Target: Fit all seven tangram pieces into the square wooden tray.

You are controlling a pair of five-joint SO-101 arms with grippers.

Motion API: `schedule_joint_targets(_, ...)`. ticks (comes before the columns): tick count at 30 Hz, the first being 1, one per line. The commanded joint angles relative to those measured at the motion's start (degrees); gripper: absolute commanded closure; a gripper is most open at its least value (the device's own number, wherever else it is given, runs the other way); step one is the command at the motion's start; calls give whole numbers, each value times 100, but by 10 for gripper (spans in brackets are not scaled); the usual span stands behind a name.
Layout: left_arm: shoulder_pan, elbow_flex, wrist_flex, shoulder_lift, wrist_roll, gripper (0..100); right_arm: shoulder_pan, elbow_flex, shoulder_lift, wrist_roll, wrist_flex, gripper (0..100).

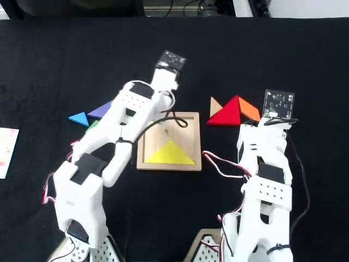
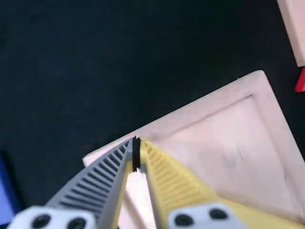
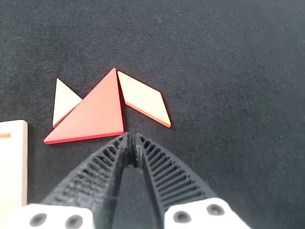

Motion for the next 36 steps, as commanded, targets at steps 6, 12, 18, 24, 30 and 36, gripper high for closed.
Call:
schedule_joint_targets(6, 620, -1086, 651, 457, -35, 970, 79, -145, -110, 0, -132, 987)
schedule_joint_targets(12, 699, -1323, 554, 914, 299, 969, 79, -145, -110, 0, -132, 987)
schedule_joint_targets(18, 497, -1833, 589, 1407, 325, 967, 79, -145, -110, 0, -132, 987)
schedule_joint_targets(24, 66, -2431, 589, 1749, 308, 967, 79, -145, -110, 0, -132, 987)
schedule_joint_targets(30, -180, -2598, 738, 1785, 308, 967, 79, -145, -110, 0, -132, 987)
schedule_joint_targets(36, -31, -3547, 2057, 1785, 334, 967, 70, -145, -110, 0, -132, 987)
